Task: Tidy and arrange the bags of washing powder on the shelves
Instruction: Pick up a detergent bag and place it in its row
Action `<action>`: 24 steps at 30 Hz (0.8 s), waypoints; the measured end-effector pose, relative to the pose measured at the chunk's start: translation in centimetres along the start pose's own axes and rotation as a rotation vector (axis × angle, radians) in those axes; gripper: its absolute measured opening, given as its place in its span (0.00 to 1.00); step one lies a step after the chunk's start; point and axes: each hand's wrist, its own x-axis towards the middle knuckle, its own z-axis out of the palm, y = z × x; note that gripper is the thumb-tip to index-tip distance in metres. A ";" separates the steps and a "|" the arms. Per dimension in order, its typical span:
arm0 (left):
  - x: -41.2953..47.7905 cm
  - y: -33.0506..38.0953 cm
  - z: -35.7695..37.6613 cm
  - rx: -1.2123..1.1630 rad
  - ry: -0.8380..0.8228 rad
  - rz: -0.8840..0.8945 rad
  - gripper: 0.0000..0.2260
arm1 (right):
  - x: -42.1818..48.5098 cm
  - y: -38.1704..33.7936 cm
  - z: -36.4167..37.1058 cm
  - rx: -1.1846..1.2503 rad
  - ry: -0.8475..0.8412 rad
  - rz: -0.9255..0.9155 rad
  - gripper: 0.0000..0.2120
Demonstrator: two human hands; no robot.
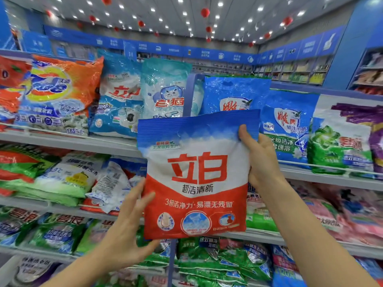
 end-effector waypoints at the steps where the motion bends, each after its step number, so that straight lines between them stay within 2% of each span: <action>1: 0.6 0.3 0.1 -0.246 0.047 -0.177 0.46 | 0.1 -0.2 0.4 -0.021 -0.031 -0.017 0.05; 3: 2.6 0.6 0.5 -0.689 0.175 -0.428 0.47 | 0.3 -0.4 1.2 -0.062 -0.081 -0.041 0.05; 5: 5.4 0.6 0.7 -0.888 0.277 -0.539 0.41 | 0.5 -0.3 1.3 -0.078 -0.108 -0.047 0.09; 6: 6.6 0.6 0.8 -0.903 0.335 -0.556 0.36 | 0.6 -0.3 1.2 -0.081 -0.115 -0.041 0.09; 9: 9.3 1.6 0.7 -0.842 0.517 -0.513 0.11 | 0.8 -0.2 -0.1 -0.100 -0.125 -0.010 0.09; 11: 10.2 2.0 0.5 -0.789 0.565 -0.470 0.04 | 1.0 -0.1 -1.4 -0.137 -0.121 0.018 0.10; 13: 11.1 2.3 -0.1 -0.766 0.577 -0.427 0.05 | 1.1 0.2 -2.7 -0.253 -0.090 0.026 0.10; 15: 11.7 2.4 -0.9 -0.760 0.563 -0.376 0.07 | 0.9 1.2 -3.8 -0.358 -0.018 0.065 0.17; 18: 11.9 1.8 -2.0 -0.868 0.541 -0.354 0.09 | 0.0 2.7 -4.0 -0.315 0.071 0.113 0.20; 21: 11.1 0.4 -2.5 -0.919 0.556 -0.458 0.04 | 0.3 3.9 -2.4 -0.348 0.088 0.053 0.21; 24: 9.5 -1.3 -2.4 -0.915 0.558 -0.554 0.06 | 0.8 5.1 -1.2 -0.337 0.111 0.053 0.22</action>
